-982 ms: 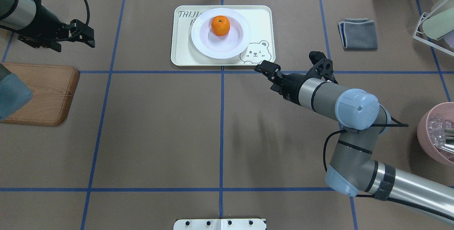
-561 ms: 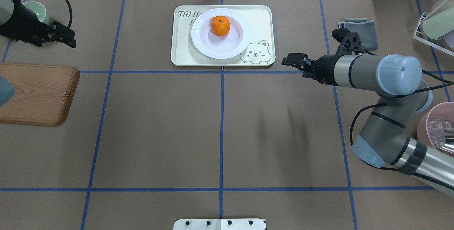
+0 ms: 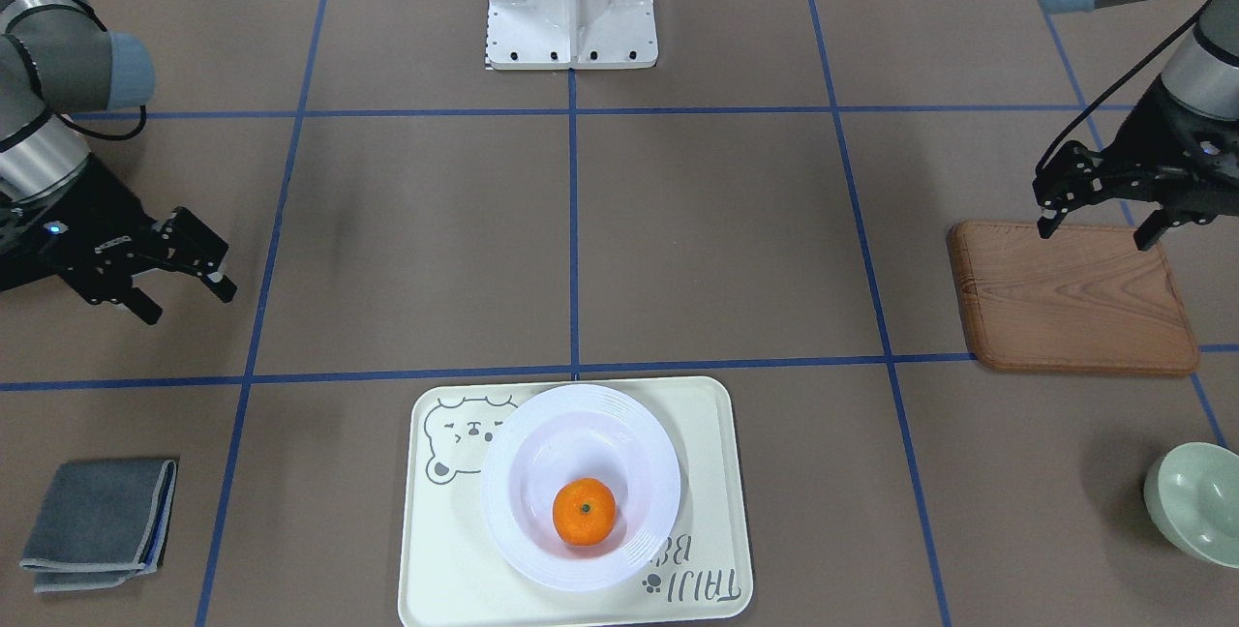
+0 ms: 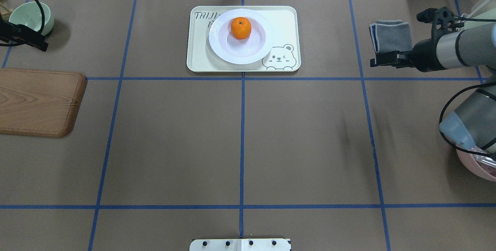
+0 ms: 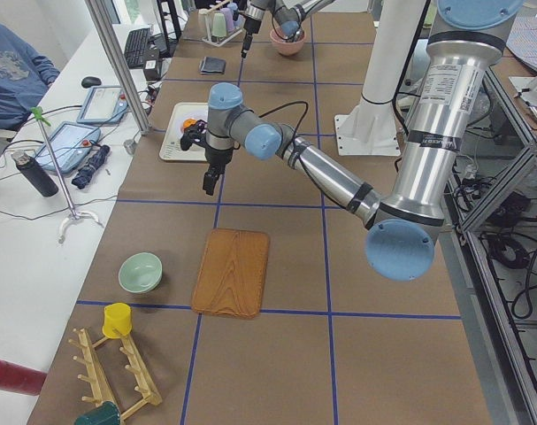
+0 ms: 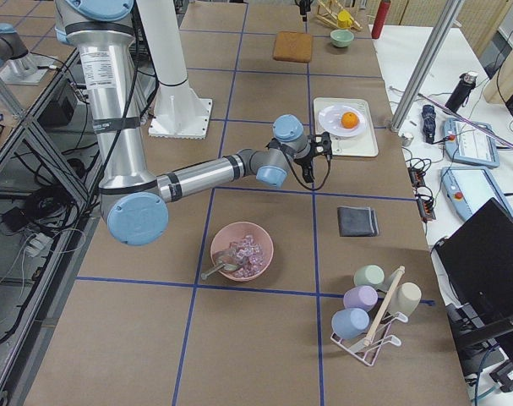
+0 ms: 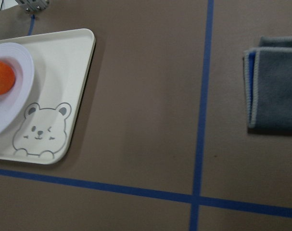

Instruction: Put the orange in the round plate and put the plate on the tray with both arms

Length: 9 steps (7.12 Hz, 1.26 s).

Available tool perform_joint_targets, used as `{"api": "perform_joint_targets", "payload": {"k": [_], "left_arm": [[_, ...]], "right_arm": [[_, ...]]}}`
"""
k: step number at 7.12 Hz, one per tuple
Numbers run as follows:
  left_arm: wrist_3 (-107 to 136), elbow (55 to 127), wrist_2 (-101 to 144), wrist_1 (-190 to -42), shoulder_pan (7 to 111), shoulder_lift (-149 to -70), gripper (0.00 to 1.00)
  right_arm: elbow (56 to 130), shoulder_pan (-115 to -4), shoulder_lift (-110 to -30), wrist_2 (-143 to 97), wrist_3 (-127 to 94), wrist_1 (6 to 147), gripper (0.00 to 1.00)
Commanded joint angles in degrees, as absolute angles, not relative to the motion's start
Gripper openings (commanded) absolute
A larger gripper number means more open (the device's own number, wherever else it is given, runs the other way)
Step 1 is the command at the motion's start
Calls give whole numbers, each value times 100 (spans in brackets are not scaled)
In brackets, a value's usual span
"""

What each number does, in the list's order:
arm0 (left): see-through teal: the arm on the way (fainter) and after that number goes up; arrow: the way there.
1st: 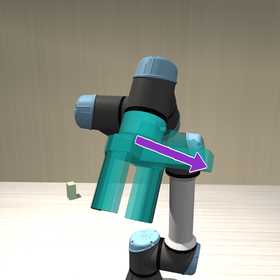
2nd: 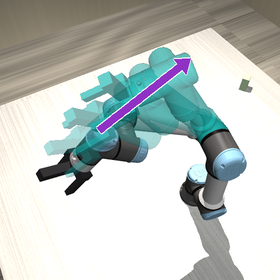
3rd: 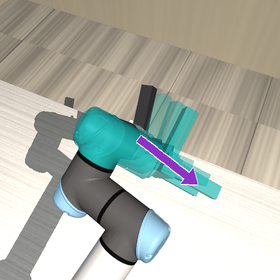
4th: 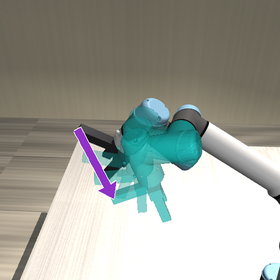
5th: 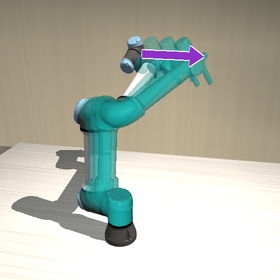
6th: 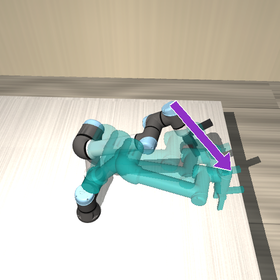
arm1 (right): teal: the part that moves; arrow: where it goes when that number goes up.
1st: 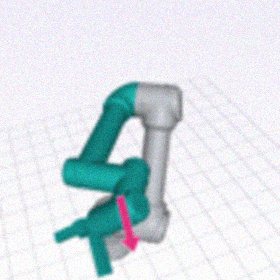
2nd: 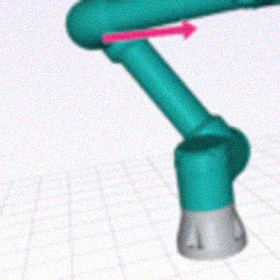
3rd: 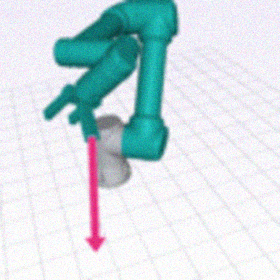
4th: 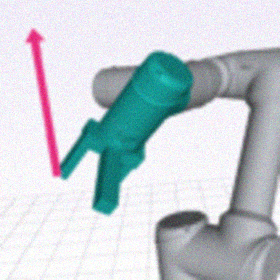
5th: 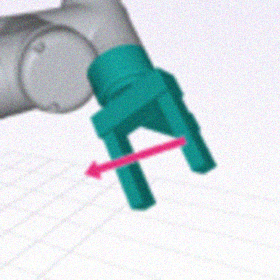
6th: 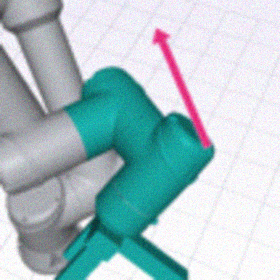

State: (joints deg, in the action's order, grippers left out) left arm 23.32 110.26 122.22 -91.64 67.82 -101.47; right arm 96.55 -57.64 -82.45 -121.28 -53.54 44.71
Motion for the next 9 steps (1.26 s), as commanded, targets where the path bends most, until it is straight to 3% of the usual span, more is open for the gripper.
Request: {"api": "perform_joint_targets", "payload": {"k": [1, 5, 9], "left_arm": [[1314, 10690, 12880, -9184, 7362, -9967, 98], [809, 10240, 13324, -9132, 7892, -9731, 98], [114, 10002, 13324, -8634, 8121, -9703, 98]], "right_arm": [[9624, -6623, -8358, -12899, -3594, 5426, 100], [9598, -7732, -8174, -13201, -427, 8001, 100], [9659, -8515, -8287, -13622, 492, 9192, 100]]}}
